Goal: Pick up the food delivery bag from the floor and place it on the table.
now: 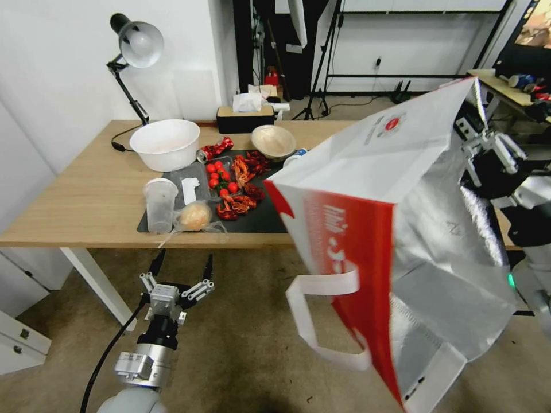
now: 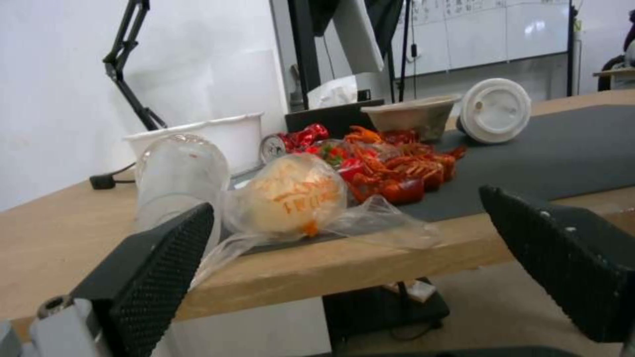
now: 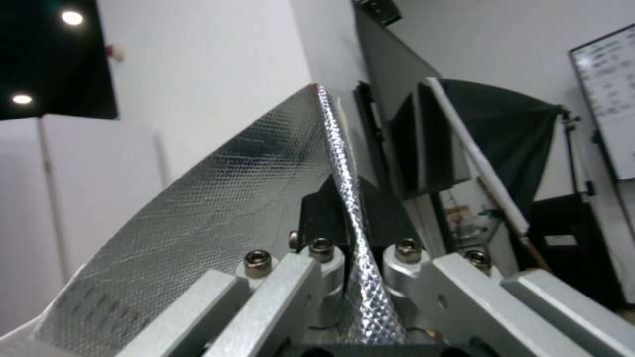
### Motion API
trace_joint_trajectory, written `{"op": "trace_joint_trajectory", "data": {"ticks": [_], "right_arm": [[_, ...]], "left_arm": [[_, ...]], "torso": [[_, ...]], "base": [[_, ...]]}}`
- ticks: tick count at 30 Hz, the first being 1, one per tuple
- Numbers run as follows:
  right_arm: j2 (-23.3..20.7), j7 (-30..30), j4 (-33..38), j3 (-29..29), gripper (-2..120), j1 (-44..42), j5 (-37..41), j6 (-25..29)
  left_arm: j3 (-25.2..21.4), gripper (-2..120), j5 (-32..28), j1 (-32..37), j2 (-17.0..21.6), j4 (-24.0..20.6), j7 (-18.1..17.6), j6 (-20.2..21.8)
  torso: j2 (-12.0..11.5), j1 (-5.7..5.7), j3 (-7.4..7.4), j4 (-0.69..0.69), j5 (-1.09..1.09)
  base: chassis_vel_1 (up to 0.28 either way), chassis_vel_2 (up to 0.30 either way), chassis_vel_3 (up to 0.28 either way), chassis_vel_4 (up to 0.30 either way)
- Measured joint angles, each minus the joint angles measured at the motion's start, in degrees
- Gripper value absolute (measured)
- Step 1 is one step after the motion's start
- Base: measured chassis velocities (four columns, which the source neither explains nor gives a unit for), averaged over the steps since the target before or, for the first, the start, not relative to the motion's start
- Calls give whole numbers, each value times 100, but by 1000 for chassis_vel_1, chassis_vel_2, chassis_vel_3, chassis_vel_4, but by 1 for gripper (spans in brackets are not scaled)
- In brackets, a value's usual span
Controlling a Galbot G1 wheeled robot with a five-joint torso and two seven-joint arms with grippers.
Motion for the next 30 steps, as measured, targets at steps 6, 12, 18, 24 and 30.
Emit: {"op": "trace_joint_trajectory", "data": {"ticks": [6, 12, 18, 24, 30], "right_arm": [[-77, 622, -128, -155, 0, 447, 106, -91], [-138, 1012, -389, -302, 0, 848, 206, -133], [-168, 1257, -694, -484, 0, 1197, 285, -129], [76, 1873, -1205, -1116, 0, 1734, 232, -30], [279, 2115, -1563, -1494, 0, 2063, 193, 128]], "left_arm": [[36, 100, 96, 21, -58, 1, 3, -17], [93, 100, 192, 43, -112, 2, 8, -29], [115, 100, 230, 44, -165, 8, 23, -32], [126, 100, 238, 24, -187, 37, 14, -32], [126, 100, 251, 33, -189, 83, 7, -60]], "torso": [[-3, -1, -1, 0, 0], [-4, -1, -2, 0, 0], [-4, -2, -2, 0, 0], [-5, -2, -3, 0, 0], [-6, -3, -3, 0, 0]], "base": [[0, 0, 0, 0], [0, 0, 0, 0], [0, 0, 0, 0], [0, 0, 0, 0], [0, 0, 0, 0]]}}
